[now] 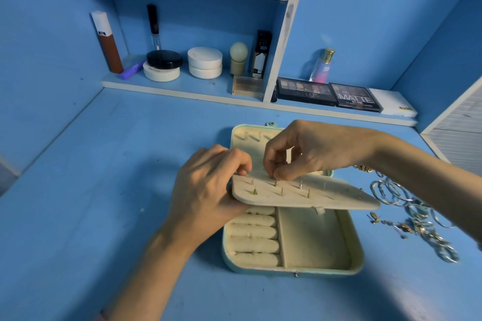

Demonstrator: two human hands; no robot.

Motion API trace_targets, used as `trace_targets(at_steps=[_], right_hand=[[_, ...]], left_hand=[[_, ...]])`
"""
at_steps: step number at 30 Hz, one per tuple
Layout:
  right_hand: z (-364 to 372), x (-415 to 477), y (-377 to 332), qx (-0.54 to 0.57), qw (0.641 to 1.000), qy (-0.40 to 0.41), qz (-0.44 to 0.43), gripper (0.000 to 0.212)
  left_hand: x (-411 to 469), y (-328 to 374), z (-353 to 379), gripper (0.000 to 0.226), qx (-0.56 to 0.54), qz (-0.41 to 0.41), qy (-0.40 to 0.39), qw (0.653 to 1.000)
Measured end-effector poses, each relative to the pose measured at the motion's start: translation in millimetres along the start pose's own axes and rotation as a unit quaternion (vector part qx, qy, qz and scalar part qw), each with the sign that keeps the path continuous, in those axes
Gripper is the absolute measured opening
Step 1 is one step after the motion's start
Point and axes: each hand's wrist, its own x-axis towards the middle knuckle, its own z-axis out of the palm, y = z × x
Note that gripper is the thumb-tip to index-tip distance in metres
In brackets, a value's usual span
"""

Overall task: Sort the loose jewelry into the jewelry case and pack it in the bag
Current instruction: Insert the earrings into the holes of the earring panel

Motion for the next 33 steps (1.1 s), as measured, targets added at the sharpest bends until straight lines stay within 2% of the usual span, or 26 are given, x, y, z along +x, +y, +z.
trace_targets(at_steps=[13,18,23,27,33], right_hand=[[1,-1,4,0.016,1.000,0.001,0.023,0.007],[-7,-16,6,0.039,0.997,0.062,0.009,0.008],[-16,-34,4,0.045,0.986,0.160,-0.013,0.026],[-20,-46,15,0.105,0.958,0.266,-0.004,0.036],[-11,-54,40,0.273,0.896,0.344,0.068,0.040]], left_hand=[[0,0,2,0.035,-0.005,-0.018,0.009,1.000],[1,-2,6,0.033,0.001,-0.044,0.018,0.999],[4,2,9,0.030,-0.033,-0.141,0.009,0.989],[8,6,8,0.034,-0.070,-0.205,-0.003,0.976],[16,7,10,0.046,-0.085,-0.271,-0.014,0.959]])
